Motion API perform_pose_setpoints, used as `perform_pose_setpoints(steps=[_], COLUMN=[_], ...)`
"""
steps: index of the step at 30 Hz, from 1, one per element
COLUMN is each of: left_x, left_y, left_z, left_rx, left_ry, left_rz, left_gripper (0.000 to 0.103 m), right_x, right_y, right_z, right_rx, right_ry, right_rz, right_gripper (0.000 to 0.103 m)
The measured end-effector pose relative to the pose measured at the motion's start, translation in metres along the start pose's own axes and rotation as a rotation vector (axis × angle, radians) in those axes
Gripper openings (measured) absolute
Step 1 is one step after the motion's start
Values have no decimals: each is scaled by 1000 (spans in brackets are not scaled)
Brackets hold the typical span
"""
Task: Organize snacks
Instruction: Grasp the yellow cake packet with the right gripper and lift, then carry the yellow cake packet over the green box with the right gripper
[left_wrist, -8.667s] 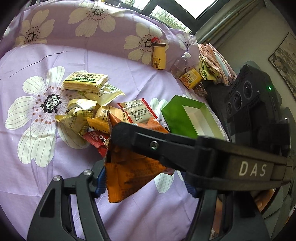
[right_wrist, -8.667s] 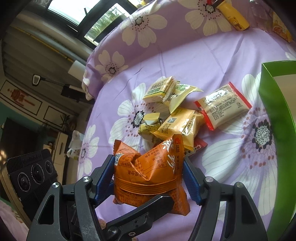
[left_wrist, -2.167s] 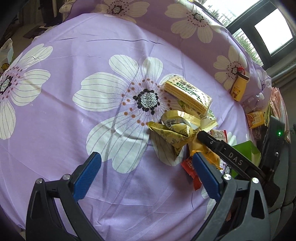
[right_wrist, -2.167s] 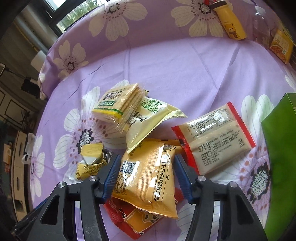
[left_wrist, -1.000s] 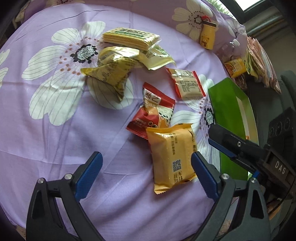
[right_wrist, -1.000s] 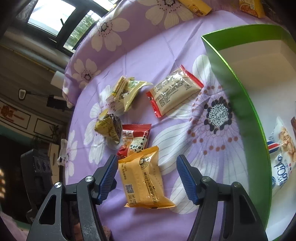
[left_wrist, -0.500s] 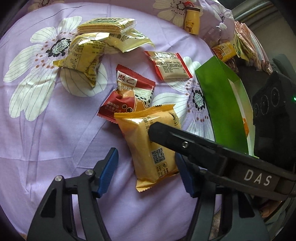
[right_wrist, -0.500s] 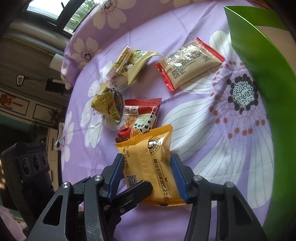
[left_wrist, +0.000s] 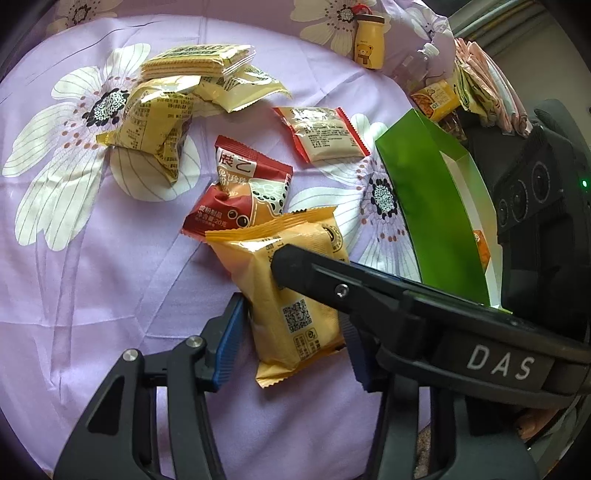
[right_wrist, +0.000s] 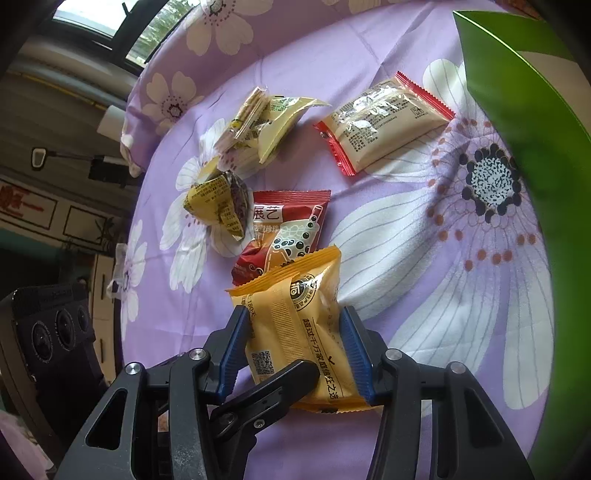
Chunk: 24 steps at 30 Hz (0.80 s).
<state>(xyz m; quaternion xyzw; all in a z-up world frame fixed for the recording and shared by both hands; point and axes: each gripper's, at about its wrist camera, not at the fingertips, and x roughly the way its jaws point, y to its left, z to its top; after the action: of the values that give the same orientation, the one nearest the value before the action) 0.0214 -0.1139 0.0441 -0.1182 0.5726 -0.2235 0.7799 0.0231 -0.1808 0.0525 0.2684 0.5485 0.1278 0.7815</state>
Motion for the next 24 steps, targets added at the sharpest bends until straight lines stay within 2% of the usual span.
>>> perform_pose_setpoints(steps=[17, 24], left_x=[-38, -47], left_y=[-23, -26], left_z=[5, 7], left_rx=[69, 90], left_ry=[-178, -224], left_rz=[-7, -19], left_gripper=[49, 49], right_x=[-48, -58], right_y=[32, 41], right_z=[3, 4], right_rx=[-78, -110], right_ry=[-158, -199], right_rz=[11, 8], right_gripper=[53, 53])
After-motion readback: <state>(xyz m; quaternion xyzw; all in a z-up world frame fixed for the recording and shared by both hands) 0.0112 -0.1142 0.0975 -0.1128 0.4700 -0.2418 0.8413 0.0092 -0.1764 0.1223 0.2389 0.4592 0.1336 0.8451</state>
